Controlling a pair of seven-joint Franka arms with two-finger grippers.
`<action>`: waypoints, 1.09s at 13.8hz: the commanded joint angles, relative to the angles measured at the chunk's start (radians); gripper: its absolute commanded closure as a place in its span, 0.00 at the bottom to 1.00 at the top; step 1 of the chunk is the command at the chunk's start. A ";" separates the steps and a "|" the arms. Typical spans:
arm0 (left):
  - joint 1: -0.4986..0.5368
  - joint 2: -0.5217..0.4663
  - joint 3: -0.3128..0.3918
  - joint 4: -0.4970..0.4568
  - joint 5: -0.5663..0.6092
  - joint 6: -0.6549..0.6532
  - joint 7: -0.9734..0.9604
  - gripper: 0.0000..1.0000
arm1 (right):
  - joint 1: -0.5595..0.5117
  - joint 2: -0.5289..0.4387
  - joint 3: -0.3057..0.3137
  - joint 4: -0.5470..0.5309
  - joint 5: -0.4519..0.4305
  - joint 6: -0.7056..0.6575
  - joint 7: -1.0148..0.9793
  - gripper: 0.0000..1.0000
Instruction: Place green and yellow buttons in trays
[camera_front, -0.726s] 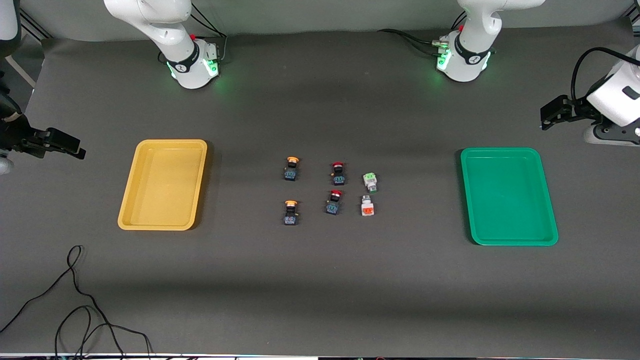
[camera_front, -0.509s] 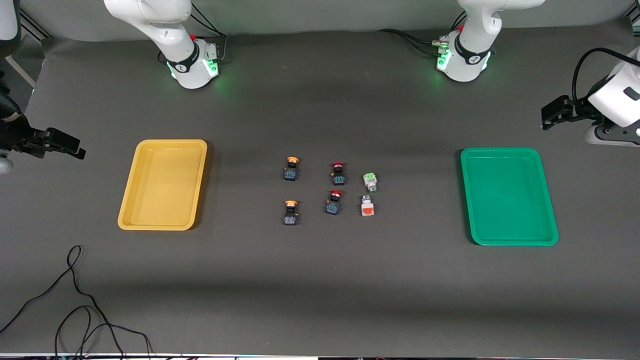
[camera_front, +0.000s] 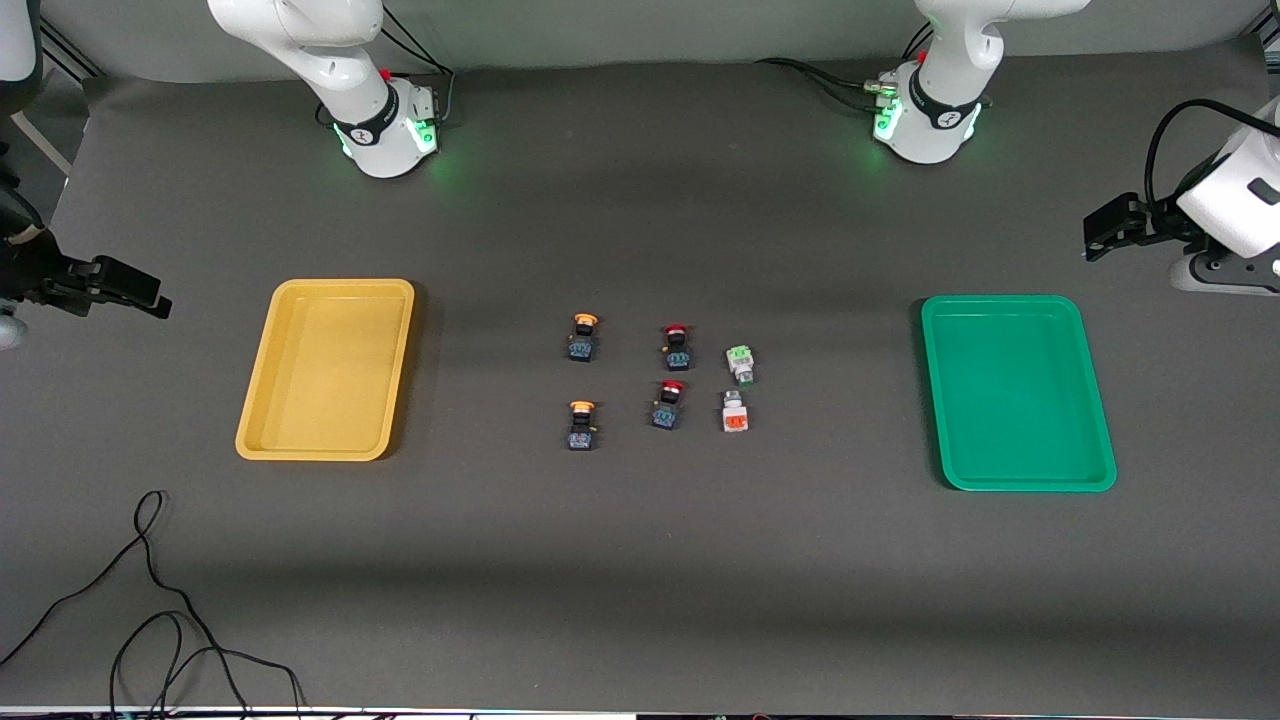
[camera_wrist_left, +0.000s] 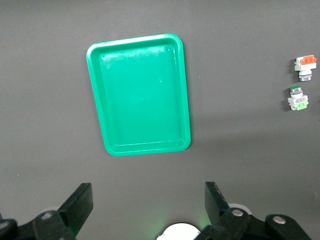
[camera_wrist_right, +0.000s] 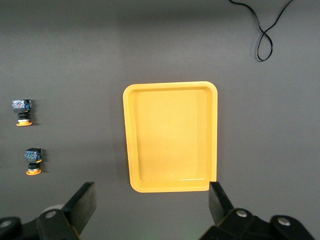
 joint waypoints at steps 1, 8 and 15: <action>0.001 0.009 -0.001 0.026 0.002 -0.025 -0.010 0.00 | 0.021 -0.031 0.014 -0.056 -0.018 -0.006 0.008 0.00; 0.010 0.025 0.000 0.026 0.001 -0.048 0.000 0.00 | 0.286 -0.096 0.014 -0.198 0.063 0.057 0.333 0.00; -0.023 0.095 -0.040 0.021 -0.107 0.033 -0.162 0.04 | 0.741 -0.010 0.012 -0.204 0.060 0.214 0.949 0.00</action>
